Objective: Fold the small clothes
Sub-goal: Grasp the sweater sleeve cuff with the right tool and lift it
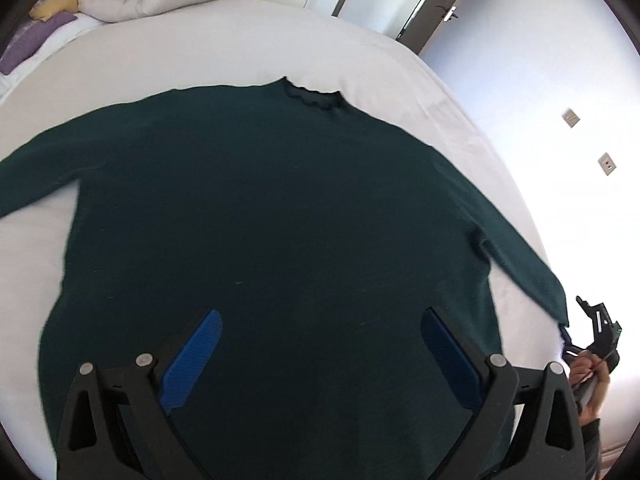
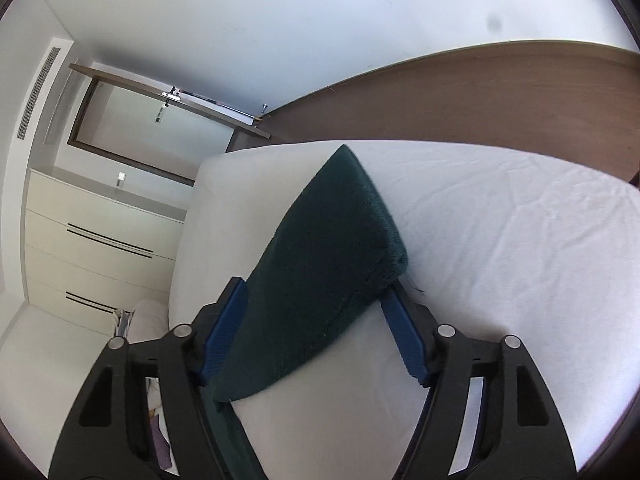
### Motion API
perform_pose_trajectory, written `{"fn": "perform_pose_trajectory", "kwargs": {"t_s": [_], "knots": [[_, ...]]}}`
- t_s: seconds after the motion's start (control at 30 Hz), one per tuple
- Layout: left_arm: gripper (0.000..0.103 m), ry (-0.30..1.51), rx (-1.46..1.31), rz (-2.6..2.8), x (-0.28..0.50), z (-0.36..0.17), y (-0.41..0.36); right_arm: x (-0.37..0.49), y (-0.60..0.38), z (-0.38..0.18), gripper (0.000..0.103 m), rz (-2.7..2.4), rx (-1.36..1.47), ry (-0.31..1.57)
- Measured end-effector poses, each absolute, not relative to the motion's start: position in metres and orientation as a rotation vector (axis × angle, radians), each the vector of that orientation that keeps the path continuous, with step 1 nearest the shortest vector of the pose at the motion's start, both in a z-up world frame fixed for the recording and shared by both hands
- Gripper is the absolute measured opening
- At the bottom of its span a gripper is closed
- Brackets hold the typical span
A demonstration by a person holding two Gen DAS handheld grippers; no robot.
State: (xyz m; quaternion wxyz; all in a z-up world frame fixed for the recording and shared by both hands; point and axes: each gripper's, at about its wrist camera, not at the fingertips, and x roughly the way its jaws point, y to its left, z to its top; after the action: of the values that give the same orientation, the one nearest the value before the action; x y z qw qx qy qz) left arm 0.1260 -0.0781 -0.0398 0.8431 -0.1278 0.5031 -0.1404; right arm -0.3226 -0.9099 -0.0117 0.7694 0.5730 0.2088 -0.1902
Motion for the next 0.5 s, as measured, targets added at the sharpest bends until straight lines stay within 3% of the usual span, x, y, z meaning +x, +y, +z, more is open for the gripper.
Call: {"fn": "perform_pose_trajectory", "kwargs": {"t_s": [0.2,0.27,0.4,0.5], "knots": [[0.094,1.077,-0.3,-0.353,0.136,-0.045,-0.089,-0.297,-0.901,-0.024,0.069,-0.362,1.41,0.397],[0.09,1.081,-0.293,-0.37,0.138,-0.047,-0.092,-0.289,-0.903,-0.028,0.063,-0.374,1.434,0.39],[0.088,1.085,-0.277,-0.38,0.147,-0.05,-0.095,-0.264,-0.91,-0.034,0.028,-0.422,1.412,0.418],[0.088,1.082,-0.286,-0.382,0.153,-0.05,-0.092,-0.243,-0.914,-0.034,0.01,-0.464,1.369,0.449]]}}
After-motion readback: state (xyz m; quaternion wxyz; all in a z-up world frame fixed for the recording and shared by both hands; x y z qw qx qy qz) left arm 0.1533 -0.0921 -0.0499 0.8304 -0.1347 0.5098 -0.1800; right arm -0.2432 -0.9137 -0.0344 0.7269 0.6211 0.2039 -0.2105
